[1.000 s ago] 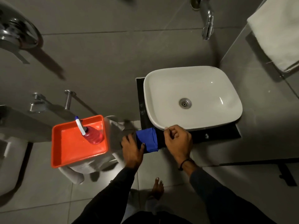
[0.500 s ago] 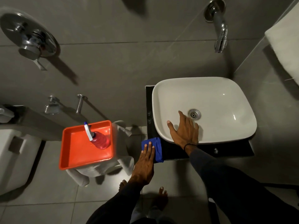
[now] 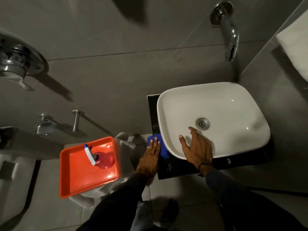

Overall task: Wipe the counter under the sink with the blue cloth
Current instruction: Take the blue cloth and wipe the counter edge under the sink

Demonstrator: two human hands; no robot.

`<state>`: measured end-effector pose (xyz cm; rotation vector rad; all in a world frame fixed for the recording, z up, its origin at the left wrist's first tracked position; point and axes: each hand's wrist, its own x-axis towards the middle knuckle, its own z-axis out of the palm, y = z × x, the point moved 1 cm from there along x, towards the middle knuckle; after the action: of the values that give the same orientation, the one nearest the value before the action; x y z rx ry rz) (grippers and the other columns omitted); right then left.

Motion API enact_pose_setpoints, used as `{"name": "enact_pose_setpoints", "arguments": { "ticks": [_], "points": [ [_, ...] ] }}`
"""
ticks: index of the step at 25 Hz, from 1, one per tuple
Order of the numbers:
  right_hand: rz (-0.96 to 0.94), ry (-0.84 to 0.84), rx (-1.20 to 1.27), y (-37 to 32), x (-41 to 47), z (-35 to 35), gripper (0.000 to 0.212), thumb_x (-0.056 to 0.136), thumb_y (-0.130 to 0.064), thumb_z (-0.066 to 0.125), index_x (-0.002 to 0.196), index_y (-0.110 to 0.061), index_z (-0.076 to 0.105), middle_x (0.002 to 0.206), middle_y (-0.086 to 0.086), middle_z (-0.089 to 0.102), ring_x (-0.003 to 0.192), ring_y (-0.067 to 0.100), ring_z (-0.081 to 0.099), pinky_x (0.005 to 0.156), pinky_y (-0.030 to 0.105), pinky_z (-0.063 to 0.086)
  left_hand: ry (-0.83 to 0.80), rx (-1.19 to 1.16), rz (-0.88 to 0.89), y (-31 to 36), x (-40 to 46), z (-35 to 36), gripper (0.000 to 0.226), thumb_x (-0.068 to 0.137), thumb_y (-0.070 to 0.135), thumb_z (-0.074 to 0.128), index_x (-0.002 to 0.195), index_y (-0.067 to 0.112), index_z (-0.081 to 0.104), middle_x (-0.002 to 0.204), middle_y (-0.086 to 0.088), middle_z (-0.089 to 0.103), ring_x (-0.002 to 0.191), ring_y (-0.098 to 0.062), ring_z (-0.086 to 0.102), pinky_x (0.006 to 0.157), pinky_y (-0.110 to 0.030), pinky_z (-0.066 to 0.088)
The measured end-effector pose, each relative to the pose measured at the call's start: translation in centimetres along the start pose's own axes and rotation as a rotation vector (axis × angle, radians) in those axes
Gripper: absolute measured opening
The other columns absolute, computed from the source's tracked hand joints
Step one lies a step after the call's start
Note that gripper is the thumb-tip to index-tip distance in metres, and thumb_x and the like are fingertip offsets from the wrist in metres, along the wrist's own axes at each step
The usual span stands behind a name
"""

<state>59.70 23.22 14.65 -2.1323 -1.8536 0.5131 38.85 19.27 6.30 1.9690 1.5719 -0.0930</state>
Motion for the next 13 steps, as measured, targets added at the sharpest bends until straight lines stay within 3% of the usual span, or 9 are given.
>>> {"name": "enact_pose_setpoints", "arguments": {
  "ticks": [4, 13],
  "points": [
    [-0.006, 0.101, -0.019, -0.1, 0.0, 0.0, 0.051, 0.092, -0.06, 0.044, 0.131, -0.029, 0.052, 0.119, -0.005, 0.073, 0.11, 0.021, 0.068, 0.098, 0.039, 0.048, 0.016, 0.037, 0.091, -2.5, 3.6, -3.3, 0.084, 0.099, 0.015, 0.044, 0.161, 0.012, -0.012, 0.17, -0.01, -0.021, 0.158, -0.029, -0.016, 0.129, -0.036, -0.005],
    [0.039, 0.089, -0.016, -0.3, 0.1, -0.1, 0.042, 0.094, -0.054, 0.046, 0.127, -0.03, 0.053, 0.114, -0.006, 0.075, 0.104, 0.02, 0.07, 0.092, 0.038, 0.054, 0.015, 0.02, 0.156, -6.4, 14.9, -11.8, 0.082, 0.096, 0.004, 0.046, 0.16, 0.002, -0.006, 0.17, -0.019, -0.017, 0.157, -0.04, -0.014, 0.13, -0.047, 0.007]
  ]
}}
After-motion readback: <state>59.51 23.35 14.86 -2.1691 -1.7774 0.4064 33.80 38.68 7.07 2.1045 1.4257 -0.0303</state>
